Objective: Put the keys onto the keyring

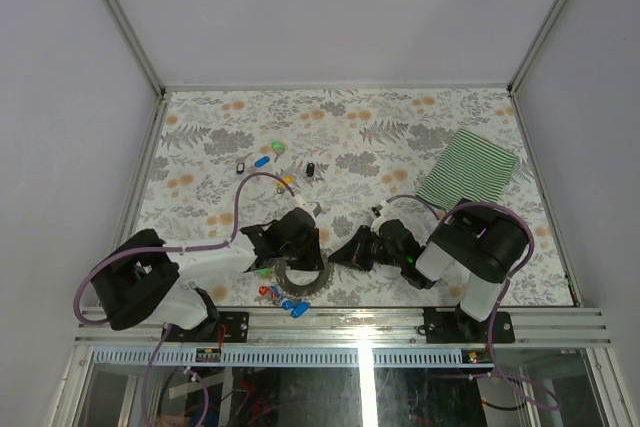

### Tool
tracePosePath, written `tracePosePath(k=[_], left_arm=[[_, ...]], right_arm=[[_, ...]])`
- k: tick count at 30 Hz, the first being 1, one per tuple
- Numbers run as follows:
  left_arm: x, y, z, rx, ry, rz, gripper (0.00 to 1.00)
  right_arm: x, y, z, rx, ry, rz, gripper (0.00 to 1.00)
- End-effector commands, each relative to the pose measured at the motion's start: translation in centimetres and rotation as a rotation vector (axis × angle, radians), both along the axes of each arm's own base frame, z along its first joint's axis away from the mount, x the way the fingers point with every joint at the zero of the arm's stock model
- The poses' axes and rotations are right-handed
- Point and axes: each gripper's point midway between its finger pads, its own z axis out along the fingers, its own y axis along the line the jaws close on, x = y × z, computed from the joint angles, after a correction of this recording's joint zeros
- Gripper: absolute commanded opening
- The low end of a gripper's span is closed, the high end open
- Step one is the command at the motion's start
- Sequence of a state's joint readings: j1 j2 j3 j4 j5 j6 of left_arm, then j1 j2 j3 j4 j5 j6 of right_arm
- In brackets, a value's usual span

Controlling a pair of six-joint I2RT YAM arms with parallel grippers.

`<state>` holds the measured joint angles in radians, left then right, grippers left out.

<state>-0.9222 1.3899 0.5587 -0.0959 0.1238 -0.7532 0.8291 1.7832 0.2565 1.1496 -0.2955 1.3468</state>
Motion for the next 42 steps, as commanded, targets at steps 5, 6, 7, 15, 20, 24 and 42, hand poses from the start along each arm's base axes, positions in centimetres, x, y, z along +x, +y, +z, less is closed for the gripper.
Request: tracePosePath(k=[5, 6, 7, 15, 20, 24, 42], left_arm=[[1.6, -1.6, 2.6, -0.051, -0.079, -0.002, 0.12], [1.8, -1.6, 2.8, -0.049, -0.086, -0.002, 0.13], [1.9, -1.6, 3.2, -0.048, -0.096, 0.000, 0.14], [4.1, -0.2, 8.4, -0.027, -0.265, 0.040, 0.29], [5.8, 2.1, 11.8, 0.013, -0.394, 0.115, 0.38], [7.2, 3.6, 14.3, 0.032, -0.477, 0.174, 0.59], [9.3, 5.0, 24.3, -0.036, -0.847, 0.097, 0.76]], right_arm=[[0.4, 0.0, 0.6, -0.064, -0.102, 0.036, 0.00], [0.5, -0.1, 0.8, -0.074, -0.114, 0.038, 0.00], [0.7, -0.1, 1.0, -0.082, -0.130, 0.042, 0.00], [1.8, -0.8, 3.2, -0.203, -0.320, 0.105, 0.00], [2.4, -1.5, 4.5, -0.292, -0.445, 0.165, 0.00], [3.3, -2.3, 6.1, -0.391, -0.576, 0.215, 0.00], [4.2, -2.8, 17.8, -0.476, -1.051, 0.413, 0.00]])
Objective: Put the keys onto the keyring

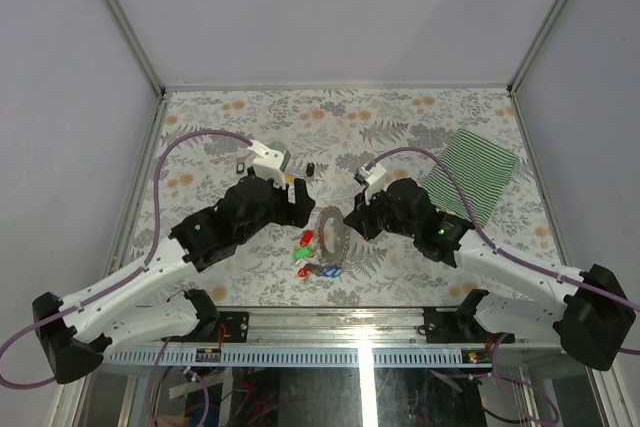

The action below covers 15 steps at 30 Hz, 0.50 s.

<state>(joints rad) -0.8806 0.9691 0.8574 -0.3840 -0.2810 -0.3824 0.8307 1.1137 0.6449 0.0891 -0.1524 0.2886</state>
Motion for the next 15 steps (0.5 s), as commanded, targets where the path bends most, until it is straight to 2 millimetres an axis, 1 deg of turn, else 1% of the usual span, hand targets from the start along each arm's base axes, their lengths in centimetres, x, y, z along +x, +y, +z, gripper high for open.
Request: tracePosePath(k=[1, 2, 6, 8, 12, 15], left_arm=[[0.7, 0.3, 5.7, -0.063, -0.203, -0.035, 0.76], [0.5, 0.3, 6.1, -0.072, -0.226, -0.051, 0.76], [-0.5, 0.8, 8.5, -0.139, -0.320, -0.090, 0.76], [-0.9, 0.8, 9.1, -0.151, -0.340, -0.112, 0.76], [-1.5, 0.5, 9.7, -0.144, -0.364, -0.163, 0.75], [-2.0, -0.1, 10.0, -0.139, -0.395, -0.224, 0.73]], right_arm=[[0.1, 0.7, 5.5, -0.007, -0.184, 0.129, 0.00], [0.2, 0.6, 6.1, -0.020, -0.215, 0.148, 0.00], [1.3, -0.2, 8.9, -0.061, -0.318, 0.126, 0.00], [1.5, -0.7, 10.1, -0.085, -0.371, 0.131, 0.00], [0.8, -1.1, 12.3, -0.110, -0.484, 0.215, 0.00], [-0.2, -1.3, 13.2, -0.132, -0.554, 0.298, 0.00]])
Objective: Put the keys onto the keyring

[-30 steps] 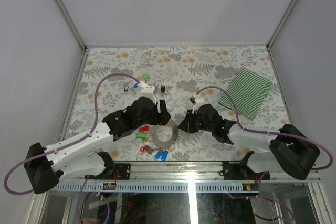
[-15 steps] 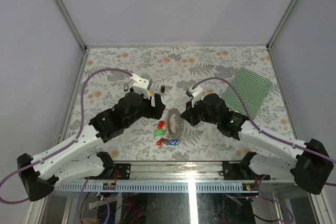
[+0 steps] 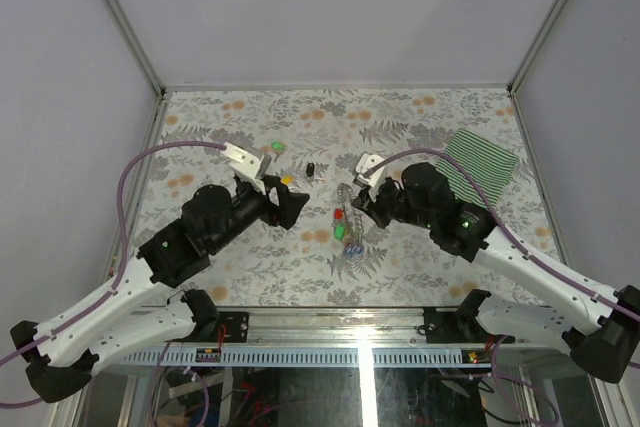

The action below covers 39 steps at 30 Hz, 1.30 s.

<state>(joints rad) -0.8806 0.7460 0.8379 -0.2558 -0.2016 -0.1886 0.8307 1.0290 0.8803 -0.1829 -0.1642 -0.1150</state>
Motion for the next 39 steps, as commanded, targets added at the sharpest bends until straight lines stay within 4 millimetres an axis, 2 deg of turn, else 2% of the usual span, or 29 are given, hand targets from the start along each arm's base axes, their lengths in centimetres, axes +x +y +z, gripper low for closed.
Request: tracePosePath(k=[1, 8, 12, 19, 31, 39], left_arm=[[-0.5, -1.3, 2.0, -0.012, -0.115, -0.102, 0.73], [-2.9, -2.9, 2.8, 0.035, -0.253, -0.314, 0.68], [-4.5, -3.4, 2.6, 0.046, -0.294, -0.414, 0.66], [-7.0, -4.9, 1.1, 0.013, -0.270, -0.575, 0.67], [-6.4, -7.3, -1.4, -0.035, -0.183, -0.619, 0.75], [-6.9, -8.5, -2.3, 0.042, -0.261, -0.709, 0.75]], right_arm=[[-1.3, 0.1, 5.7, 0.013, -0.235, 0.176, 0.00], [-6.5, 0.1, 6.5, -0.057, -0.425, 0.584, 0.00], [-8.1, -0.7, 6.5, -0.107, -0.523, 0.716, 0.00], [-8.9, -1.1, 6.1, -0.165, -0.574, 0.819, 0.00], [-9.5, -0.1, 7.6, -0.099, -0.603, 0.861, 0.00], [-9.8, 0.0, 8.2, -0.075, -0.606, 0.861, 0.00]])
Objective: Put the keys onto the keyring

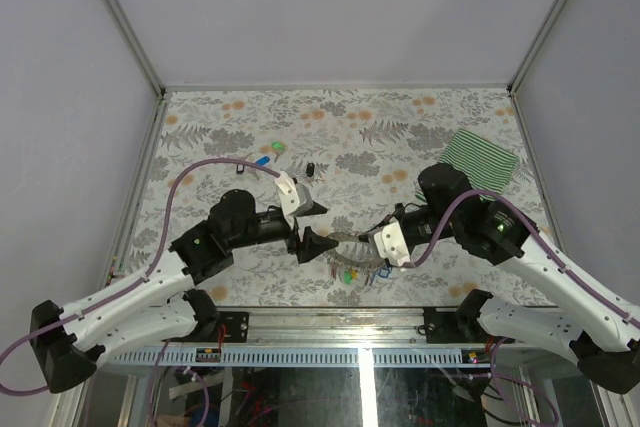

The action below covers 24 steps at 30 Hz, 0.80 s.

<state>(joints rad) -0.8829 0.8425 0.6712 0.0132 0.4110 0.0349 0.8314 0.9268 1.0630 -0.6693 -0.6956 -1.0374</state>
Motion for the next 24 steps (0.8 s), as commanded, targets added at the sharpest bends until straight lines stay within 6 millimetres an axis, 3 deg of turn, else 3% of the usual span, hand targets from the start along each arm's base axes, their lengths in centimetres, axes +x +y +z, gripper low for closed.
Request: tracePosePath(k=[1, 6, 12, 24], left_arm=[[-0.9, -1.0, 2.2, -0.052, -0.147, -0.096, 0.75], [-1.7, -1.3, 2.1, -0.043, -0.231, -0.155, 0.72], [-2.4, -1.7, 1.4, -0.012, -0.317, -0.212, 0.59], [-1.1, -2.4, 0.6, 0.057, -0.353, -0.194, 0.44]], right_arm=[[-0.4, 1.2, 4.0, 0.127, -0.059, 0.050, 0.00], [-0.7, 1.5, 4.4, 0.150, -0.051, 0.065, 0.00], [-0.8, 1.8, 4.6, 0.165, -0.026, 0.068, 0.00], [-1.3, 1.8, 4.6, 0.177, -0.016, 0.094, 0.00]])
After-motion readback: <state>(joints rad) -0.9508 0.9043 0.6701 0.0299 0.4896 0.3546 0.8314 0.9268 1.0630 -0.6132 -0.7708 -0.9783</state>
